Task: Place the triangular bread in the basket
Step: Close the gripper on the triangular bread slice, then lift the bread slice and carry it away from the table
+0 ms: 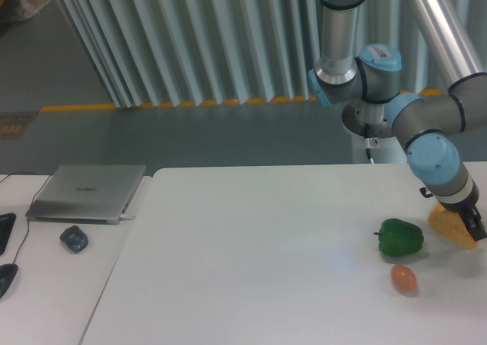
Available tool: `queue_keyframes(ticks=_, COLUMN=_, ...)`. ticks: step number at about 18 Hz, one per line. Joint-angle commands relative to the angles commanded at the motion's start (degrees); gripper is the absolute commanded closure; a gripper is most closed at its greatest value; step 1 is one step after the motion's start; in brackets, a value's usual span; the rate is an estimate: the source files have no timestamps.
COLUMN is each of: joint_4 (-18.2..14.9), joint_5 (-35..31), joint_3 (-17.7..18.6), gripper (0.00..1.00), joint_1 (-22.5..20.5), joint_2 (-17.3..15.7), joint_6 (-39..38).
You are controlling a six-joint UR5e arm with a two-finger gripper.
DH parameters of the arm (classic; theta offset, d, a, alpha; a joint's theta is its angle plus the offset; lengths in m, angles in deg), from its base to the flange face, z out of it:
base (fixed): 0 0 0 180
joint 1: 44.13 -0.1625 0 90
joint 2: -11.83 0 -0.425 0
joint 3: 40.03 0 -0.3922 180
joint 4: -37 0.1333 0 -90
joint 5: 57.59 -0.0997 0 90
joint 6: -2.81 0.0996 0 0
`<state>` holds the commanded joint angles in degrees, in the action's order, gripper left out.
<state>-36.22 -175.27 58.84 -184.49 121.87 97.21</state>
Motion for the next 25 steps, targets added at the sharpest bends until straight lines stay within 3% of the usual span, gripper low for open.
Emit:
queue_keyframes(ticks=8, joint_4=0.26, joint_5=-1.85, joint_3=0.36, gripper=0.01, joint_1=1.41, joint_2=0.79, joint_6=-1.51)
queue_keyframes(ticks=10, joint_4=0.35, joint_5=-1.76, joint_3=0.36, gripper=0.11, joint_1=1.41, joint_2=0.79, joint_6=-1.42)
queue_keyframes(ticks=12, joint_4=0.61, joint_5=-1.67, joint_3=0.36, gripper=0.33, joint_1=1.41, joint_2=0.7, joint_6=-1.42)
queue_keyframes(ticks=13, joint_4=0.7, joint_5=-1.58, joint_3=0.27, gripper=0.55, joint_1=1.41, joint_2=0.7, joint_6=-1.68)
queue_keyframes(ticks=16, joint_4=0.79, joint_5=-1.5, joint_3=0.27, gripper=0.82, joint_1=1.41, joint_2=0.62, joint_6=-2.03)
queue_keyframes(ticks=17, joint_4=0.88, joint_5=-1.41, joint_3=0.27, gripper=0.95, joint_1=1.32, joint_2=0.53, joint_6=-2.03)
queue_keyframes(ticks=18, joint_4=0.88, joint_5=-1.32, joint_3=0.09, gripper=1.0, joint_1=1.32, joint_2=0.53, joint_6=-2.03)
queue_keyframes(ticks=25, joint_4=0.18, joint_5=0.25, joint_3=-2.19, gripper=1.0, joint_1=0.36, joint_2=-1.48, joint_6=-1.16)
